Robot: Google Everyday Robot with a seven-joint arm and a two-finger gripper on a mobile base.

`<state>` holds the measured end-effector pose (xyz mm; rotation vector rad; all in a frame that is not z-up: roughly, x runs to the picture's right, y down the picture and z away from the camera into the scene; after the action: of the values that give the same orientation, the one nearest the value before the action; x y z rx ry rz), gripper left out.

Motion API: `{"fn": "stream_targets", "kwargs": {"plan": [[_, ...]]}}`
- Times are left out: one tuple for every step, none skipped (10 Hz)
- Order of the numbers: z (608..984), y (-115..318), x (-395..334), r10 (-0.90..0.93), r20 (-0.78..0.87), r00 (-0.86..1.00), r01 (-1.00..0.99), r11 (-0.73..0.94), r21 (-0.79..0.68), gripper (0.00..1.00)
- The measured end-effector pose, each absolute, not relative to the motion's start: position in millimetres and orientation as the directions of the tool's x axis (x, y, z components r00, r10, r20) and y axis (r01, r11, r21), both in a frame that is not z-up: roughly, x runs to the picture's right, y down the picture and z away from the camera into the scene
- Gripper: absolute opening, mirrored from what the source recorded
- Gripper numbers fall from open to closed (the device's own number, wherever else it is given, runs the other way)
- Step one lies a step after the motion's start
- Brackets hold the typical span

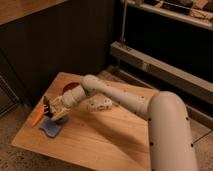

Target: Place the eraser in the ceramic cup

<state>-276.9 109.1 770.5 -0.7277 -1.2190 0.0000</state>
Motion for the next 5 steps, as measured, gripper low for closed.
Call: {"fn": "stream_targets", "kwargs": {"plan": [[771,108,-275,0.374,0.847,0.377,0.369,0.778,-0.508,0.8],[771,106,-274,0.373,0.848,0.377,0.365,0.782,-0.506,0.8],[769,102,-272,0.372,0.849,0.375,0.36,0.786,-0.503,0.8],[767,99,-271,0.369,0.851,0.373,0.356,0.79,-0.499,0.8],[760,91,-268,0.36,0.858,0.366,0.349,0.802,-0.485,0.8]]}}
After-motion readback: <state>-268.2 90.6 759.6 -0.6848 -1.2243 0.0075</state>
